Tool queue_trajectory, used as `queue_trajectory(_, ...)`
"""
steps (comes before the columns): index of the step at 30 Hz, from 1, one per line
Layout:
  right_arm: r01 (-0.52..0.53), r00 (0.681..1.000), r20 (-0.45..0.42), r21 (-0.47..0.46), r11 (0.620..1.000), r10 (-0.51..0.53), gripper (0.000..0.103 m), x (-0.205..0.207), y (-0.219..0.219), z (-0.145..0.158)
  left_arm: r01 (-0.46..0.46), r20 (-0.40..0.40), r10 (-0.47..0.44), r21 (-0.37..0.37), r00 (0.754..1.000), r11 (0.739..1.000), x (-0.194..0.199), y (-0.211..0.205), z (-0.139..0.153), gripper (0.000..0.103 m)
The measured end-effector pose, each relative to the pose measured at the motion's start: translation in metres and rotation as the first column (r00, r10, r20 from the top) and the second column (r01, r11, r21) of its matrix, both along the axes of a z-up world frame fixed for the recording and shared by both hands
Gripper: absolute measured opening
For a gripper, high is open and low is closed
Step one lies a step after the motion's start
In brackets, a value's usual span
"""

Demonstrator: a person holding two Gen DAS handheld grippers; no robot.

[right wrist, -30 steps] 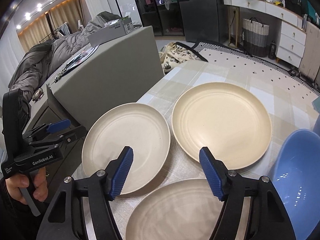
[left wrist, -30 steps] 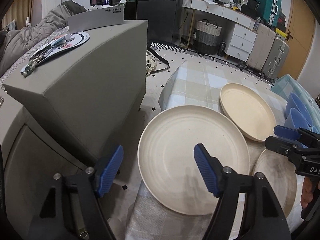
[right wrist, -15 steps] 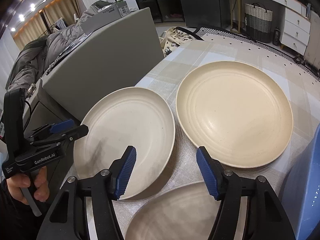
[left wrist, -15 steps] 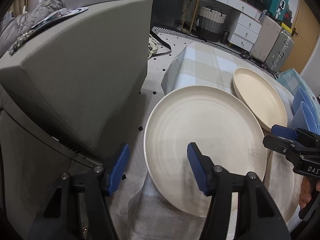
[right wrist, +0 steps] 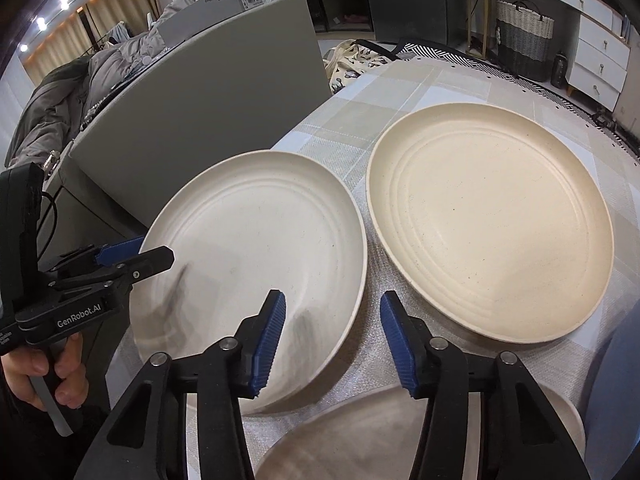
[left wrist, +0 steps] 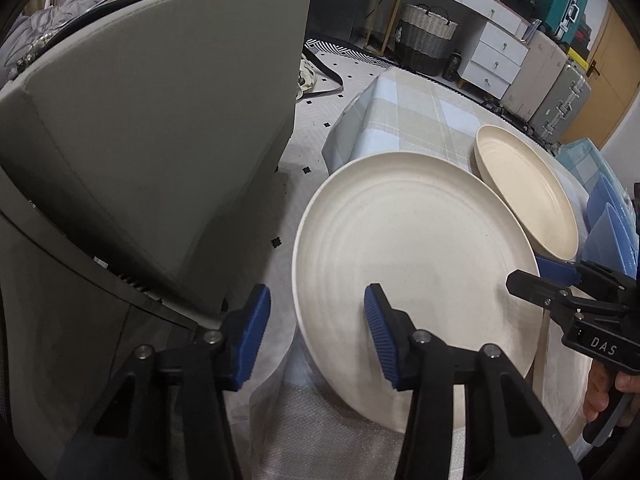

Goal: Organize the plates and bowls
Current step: 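Close the left gripper on the plate rim while the right gripper grips the rim too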

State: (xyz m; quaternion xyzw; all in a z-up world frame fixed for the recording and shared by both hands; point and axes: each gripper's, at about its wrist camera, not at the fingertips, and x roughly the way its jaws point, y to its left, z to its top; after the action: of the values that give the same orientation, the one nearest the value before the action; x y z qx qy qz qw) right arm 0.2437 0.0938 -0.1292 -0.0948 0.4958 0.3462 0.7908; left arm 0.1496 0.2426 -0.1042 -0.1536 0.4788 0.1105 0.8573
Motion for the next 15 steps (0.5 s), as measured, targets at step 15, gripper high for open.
queue_trajectory(15,-0.004,1.0,0.029,-0.032,0.999,0.004,0.021,-0.003,-0.0013,-0.0061,-0.006,-0.02,0.005,-0.051,1.0,0.999,-0.0013,0.0001,-0.0055,0.017)
